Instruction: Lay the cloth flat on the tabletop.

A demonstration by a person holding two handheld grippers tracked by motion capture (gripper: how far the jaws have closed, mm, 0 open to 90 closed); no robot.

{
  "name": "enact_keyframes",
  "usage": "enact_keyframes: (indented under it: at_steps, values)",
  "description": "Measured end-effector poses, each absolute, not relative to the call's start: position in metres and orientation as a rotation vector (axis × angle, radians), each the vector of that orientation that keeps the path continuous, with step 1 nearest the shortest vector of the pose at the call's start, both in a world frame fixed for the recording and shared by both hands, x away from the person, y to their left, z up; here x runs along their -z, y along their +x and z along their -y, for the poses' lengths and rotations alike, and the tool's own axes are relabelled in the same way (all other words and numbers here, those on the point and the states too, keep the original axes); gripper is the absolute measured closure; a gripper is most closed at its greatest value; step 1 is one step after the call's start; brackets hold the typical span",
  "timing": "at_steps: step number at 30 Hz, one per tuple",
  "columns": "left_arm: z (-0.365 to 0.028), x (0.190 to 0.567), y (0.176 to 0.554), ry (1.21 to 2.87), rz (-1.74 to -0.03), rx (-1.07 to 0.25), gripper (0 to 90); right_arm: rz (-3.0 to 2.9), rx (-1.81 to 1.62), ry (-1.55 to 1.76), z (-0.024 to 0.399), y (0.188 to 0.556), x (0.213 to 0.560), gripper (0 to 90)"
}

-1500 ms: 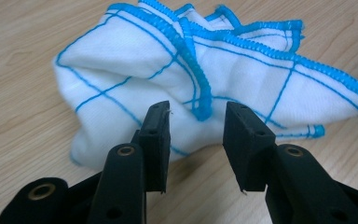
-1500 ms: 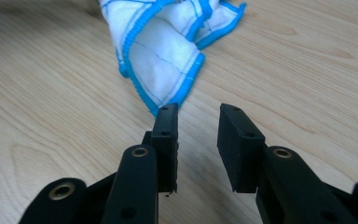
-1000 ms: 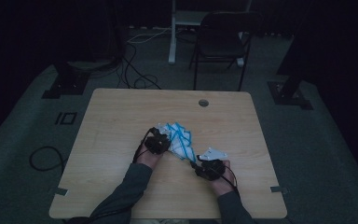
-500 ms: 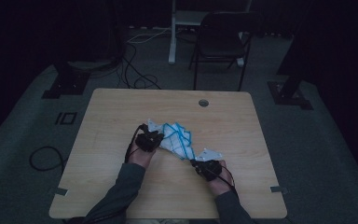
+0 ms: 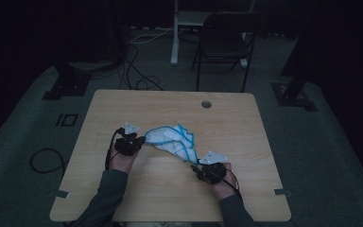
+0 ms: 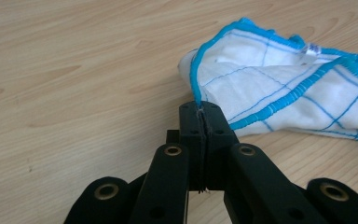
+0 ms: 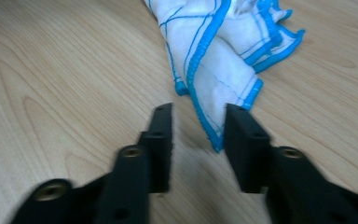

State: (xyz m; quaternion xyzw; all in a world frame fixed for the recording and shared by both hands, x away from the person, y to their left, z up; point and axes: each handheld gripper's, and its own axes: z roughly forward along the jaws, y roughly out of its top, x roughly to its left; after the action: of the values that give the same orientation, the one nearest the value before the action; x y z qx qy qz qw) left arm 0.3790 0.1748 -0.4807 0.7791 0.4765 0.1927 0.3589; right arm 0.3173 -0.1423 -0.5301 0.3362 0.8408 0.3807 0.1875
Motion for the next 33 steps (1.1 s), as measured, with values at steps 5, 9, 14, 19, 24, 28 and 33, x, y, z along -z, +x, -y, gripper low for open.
enact_keyframes:
  at_steps: [5,9,14,19,24,28,33]
  values:
    - [-0.182,0.483,0.377,2.008,-1.242,-0.49,89.5,-2.374,-1.014,0.947,0.138,0.323,0.536,68.1]
    - [-0.19,0.488,0.374,2.004,-1.268,-0.481,89.5,-2.38,-1.009,0.976,0.144,0.327,0.538,88.0]
    - [-0.198,0.491,0.367,2.013,-1.285,-0.484,89.6,-2.368,-1.056,0.968,0.146,0.322,0.531,90.0]
    - [-0.206,0.495,0.36,2.022,-1.303,-0.485,89.5,-2.374,-1.1,0.964,0.146,0.313,0.527,90.0]
    - [-0.223,0.505,0.351,2.033,-1.365,-0.462,89.3,-2.4,-1.099,0.943,0.143,0.295,0.531,90.0]
    - [-0.229,0.507,0.346,2.036,-1.37,-0.454,85.6,-2.401,-1.088,0.94,0.144,0.292,0.533,90.0]
    - [-0.232,0.503,0.337,2.036,-1.345,-0.48,80.3,-2.367,-1.09,0.96,0.146,0.296,0.53,80.5]
